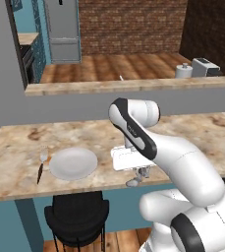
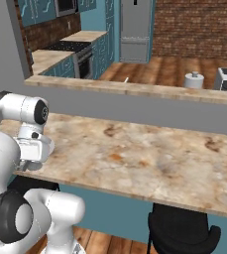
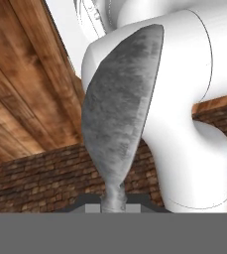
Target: Take the fork and place it on the left side of the plate. Then take the spoon and place it on the right side of the plate. Make sure they're directly next to the plate.
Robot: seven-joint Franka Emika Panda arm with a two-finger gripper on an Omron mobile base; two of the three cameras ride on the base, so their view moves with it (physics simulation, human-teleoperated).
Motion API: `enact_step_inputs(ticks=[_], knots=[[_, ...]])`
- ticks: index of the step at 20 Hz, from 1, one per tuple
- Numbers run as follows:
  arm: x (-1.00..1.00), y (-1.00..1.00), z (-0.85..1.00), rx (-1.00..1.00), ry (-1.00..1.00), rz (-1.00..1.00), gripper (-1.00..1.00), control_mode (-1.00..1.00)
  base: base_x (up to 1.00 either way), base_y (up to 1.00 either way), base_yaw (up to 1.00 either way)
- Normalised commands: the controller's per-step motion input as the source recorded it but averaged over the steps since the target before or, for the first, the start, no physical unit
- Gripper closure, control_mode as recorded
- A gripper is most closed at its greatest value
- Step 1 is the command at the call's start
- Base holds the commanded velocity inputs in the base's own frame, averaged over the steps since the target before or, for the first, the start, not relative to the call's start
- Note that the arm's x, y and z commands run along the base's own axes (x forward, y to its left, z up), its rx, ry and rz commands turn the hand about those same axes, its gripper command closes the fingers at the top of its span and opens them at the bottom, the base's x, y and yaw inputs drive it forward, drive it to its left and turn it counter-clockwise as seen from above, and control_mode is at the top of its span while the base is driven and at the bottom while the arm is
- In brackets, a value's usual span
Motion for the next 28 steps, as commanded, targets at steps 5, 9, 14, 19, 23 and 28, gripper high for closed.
enact_step_inputs(ticks=[5,9,14,19,23,28], knots=[[0.00,0.00,0.00,0.00,0.00,0.00,1.00,1.00,0.00,0.00,0.00],[0.00,0.00,0.00,0.00,0.00,0.00,1.00,1.00,0.00,0.00,0.00],[0.00,0.00,0.00,0.00,0.00,0.00,1.00,1.00,0.00,0.00,0.00],[0.00,0.00,0.00,0.00,0.00,0.00,1.00,-1.00,0.00,0.00,0.00],[0.00,0.00,0.00,0.00,0.00,0.00,1.00,-1.00,0.00,0.00,0.00],[0.00,0.00,0.00,0.00,0.00,0.00,1.00,-1.00,0.00,0.00,0.00]])
